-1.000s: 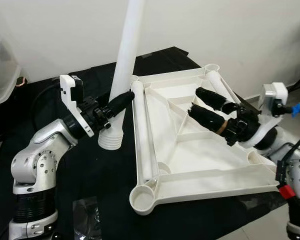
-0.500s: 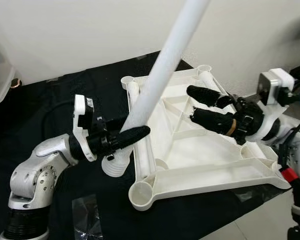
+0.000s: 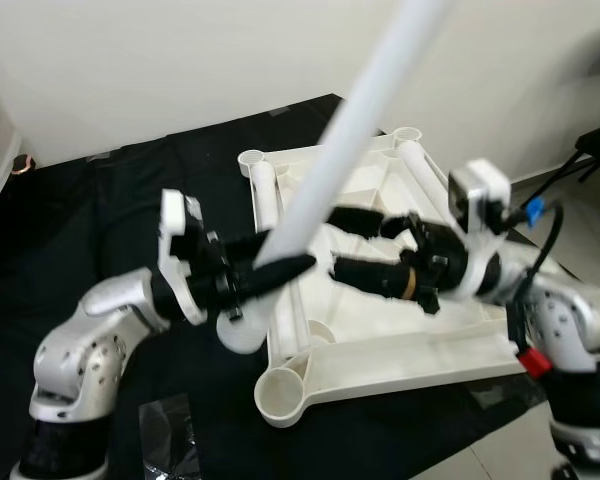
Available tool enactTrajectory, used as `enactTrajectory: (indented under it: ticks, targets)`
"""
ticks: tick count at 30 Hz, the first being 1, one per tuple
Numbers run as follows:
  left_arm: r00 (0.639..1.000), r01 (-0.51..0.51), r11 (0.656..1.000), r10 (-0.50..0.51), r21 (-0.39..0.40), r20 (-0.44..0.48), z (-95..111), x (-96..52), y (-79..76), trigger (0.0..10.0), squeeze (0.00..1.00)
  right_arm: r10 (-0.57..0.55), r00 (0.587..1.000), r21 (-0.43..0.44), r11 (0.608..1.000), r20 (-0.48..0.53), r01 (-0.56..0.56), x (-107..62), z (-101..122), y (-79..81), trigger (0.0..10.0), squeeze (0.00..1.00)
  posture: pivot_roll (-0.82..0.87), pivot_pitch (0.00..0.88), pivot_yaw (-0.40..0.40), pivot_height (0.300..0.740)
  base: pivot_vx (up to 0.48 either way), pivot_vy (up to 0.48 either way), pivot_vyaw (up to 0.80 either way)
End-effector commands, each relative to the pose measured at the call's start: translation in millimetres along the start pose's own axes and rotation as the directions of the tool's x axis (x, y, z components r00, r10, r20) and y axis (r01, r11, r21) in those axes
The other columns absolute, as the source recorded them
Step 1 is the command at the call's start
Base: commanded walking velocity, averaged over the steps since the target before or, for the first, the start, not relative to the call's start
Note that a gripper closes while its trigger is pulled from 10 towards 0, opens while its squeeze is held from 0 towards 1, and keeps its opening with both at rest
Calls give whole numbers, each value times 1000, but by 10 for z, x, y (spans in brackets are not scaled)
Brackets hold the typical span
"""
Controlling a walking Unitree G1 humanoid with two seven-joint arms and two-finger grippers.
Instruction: Building children table
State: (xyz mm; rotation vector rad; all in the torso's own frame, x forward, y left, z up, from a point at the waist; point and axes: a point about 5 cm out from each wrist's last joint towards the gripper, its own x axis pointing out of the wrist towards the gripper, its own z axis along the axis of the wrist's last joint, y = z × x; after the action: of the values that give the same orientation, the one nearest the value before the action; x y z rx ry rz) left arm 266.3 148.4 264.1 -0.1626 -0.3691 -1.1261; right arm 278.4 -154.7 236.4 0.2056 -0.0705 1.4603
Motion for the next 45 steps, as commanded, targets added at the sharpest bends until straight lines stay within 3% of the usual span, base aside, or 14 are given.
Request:
enactTrajectory:
  ticks: [1,2,6,9,12,14,15,16,24,26,43,44,45]
  targets:
    - [998,-7,1000,8,-21,64,69,-8,5,10000,0,-1,999,-28,1000,-49,-1,20,-43,38,10000,0,-31,103,50,740,0,0,0]
    - [995,23,999,-18,-44,100,85,40,-50,10000,0,-8,994,-27,1000,-106,5,58,-162,62,10000,0,-35,103,53,740,0,0,0]
    - [994,55,997,-50,-57,98,42,96,-112,10000,0,-10,992,-32,999,-129,6,126,-238,65,10000,0,-33,102,52,740,0,0,0]
    - [994,55,997,-50,-57,98,42,96,-112,10000,0,-10,992,-32,999,-129,6,126,-238,65,10000,0,-33,102,52,740,0,0,0]
    - [992,95,992,-87,-86,87,-52,168,-201,10000,0,5,992,-40,999,-128,-10,272,-297,65,10000,0,-32,102,53,740,0,0,0]
    - [992,95,992,-87,-86,87,-52,168,-201,10000,0,5,992,-40,999,-128,-10,272,-297,65,10000,0,-32,102,53,740,0,0,0]
    - [989,130,985,-121,-114,81,-129,215,-290,10000,0,49,992,-38,998,-113,-53,406,-318,92,10000,0,-29,102,51,740,0,0,0]
    - [989,136,983,-127,-121,81,-140,223,-308,10000,0,59,992,-40,997,-110,-63,432,-321,101,10000,0,-29,102,51,740,0,0,0]
    - [988,139,980,-127,-144,88,-143,237,-325,10000,0,97,990,-42,994,-100,-102,489,-321,137,10000,0,-26,103,49,740,0,0,0]
    - [987,141,979,-128,-148,91,-149,253,-330,10000,0,104,991,-37,994,-89,-107,517,-325,144,0,0,-26,104,48,740,0,0,0]
    - [989,124,984,-112,-130,99,-138,277,-326,10000,0,76,994,-45,996,-74,-79,510,-340,130,0,0,-30,102,51,740,0,0,0]
    - [991,107,982,-93,-156,96,-141,283,-299,10000,235,67,995,-49,996,-78,-71,500,-343,122,0,0,-30,102,51,740,0,0,0]
    - [991,109,981,-94,-163,99,-113,283,-283,10000,1000,53,995,-53,997,-85,-58,487,-348,109,0,0,-31,103,52,740,0,0,0]
